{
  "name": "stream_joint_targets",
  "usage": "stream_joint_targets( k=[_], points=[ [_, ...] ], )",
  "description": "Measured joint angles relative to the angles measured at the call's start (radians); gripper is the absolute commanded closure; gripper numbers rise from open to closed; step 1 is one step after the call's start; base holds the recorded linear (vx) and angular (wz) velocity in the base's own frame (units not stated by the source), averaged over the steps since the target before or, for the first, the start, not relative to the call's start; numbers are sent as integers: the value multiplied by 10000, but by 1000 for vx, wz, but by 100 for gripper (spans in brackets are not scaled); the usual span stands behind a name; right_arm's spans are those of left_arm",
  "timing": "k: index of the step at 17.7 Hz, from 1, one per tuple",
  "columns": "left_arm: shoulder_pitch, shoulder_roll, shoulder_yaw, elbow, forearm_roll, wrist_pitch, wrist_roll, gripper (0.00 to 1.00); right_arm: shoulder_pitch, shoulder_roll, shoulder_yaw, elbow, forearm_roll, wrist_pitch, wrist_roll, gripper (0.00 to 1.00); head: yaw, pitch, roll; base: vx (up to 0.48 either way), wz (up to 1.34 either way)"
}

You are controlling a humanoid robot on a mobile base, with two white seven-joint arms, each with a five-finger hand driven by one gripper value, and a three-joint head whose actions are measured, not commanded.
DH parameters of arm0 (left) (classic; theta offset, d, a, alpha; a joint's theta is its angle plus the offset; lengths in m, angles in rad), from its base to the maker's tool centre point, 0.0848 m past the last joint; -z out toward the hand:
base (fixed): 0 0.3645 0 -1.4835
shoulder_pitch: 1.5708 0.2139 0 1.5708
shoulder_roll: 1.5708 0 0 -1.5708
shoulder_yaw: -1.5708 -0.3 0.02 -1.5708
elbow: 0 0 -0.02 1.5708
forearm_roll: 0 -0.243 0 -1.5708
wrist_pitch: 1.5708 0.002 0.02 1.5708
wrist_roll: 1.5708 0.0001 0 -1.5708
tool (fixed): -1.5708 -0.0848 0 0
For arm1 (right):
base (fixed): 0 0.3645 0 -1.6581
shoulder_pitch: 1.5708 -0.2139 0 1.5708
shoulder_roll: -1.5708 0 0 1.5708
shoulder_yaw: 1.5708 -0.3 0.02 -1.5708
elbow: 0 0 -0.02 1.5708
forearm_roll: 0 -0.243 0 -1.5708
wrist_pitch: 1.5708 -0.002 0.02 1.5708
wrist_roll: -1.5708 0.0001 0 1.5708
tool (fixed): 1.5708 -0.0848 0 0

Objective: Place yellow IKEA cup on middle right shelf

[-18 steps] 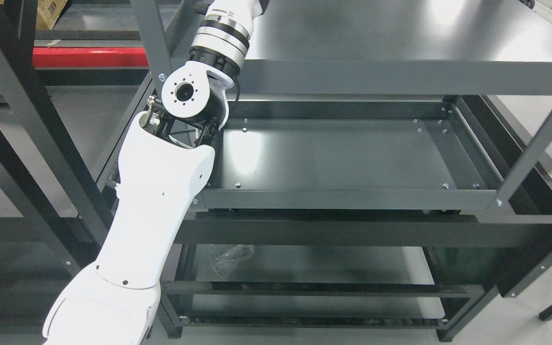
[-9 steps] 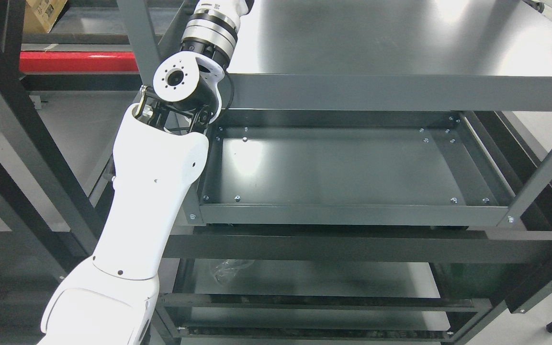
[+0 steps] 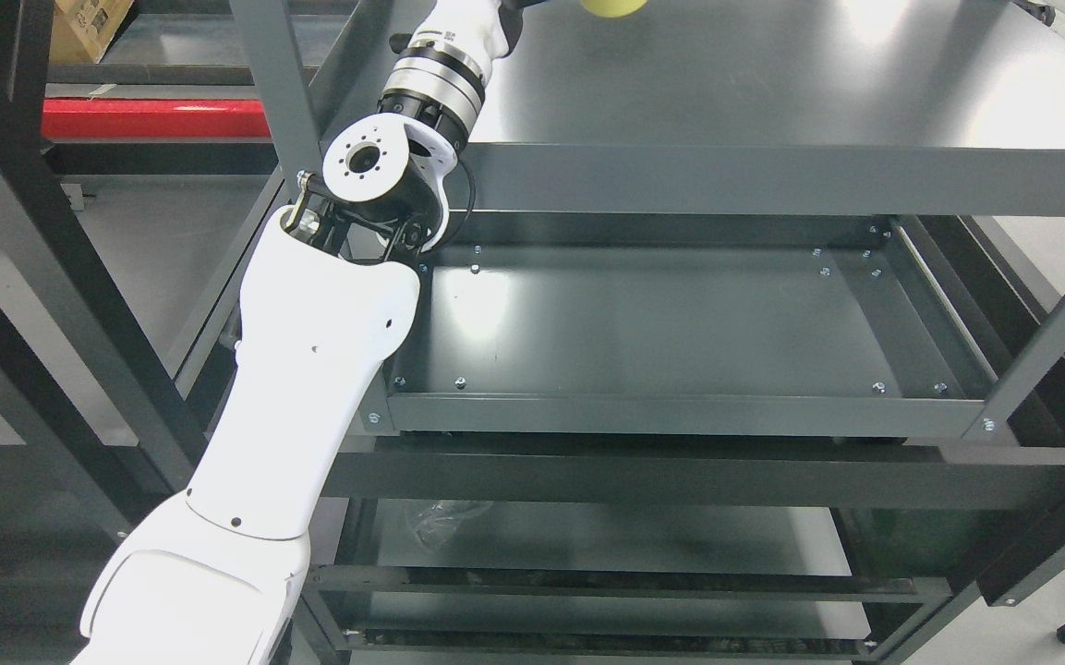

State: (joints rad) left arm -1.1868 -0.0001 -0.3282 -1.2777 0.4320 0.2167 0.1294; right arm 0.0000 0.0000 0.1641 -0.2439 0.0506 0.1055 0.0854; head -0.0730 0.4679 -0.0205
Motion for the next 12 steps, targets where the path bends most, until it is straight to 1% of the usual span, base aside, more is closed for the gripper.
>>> stream_joint_targets(
  k=[4, 7, 10, 12],
  points=[
    [-21, 0, -106, 323, -63, 164, 0, 58, 0, 0, 0, 0, 0, 2, 1, 1, 0, 0, 0, 0, 0],
    [-29, 0, -163, 527, -126, 195, 0, 47, 0, 0, 0, 0, 0, 2, 1, 1, 0, 0, 0, 0, 0],
    [-44, 0, -204, 695, -254, 279, 0, 44, 0, 0, 0, 0, 0, 3, 2, 1, 0, 0, 0, 0, 0],
    [-48, 0, -222, 784, -306, 288, 0, 38, 0, 0, 0, 0, 0, 3, 2, 1, 0, 0, 0, 0, 0]
  ],
)
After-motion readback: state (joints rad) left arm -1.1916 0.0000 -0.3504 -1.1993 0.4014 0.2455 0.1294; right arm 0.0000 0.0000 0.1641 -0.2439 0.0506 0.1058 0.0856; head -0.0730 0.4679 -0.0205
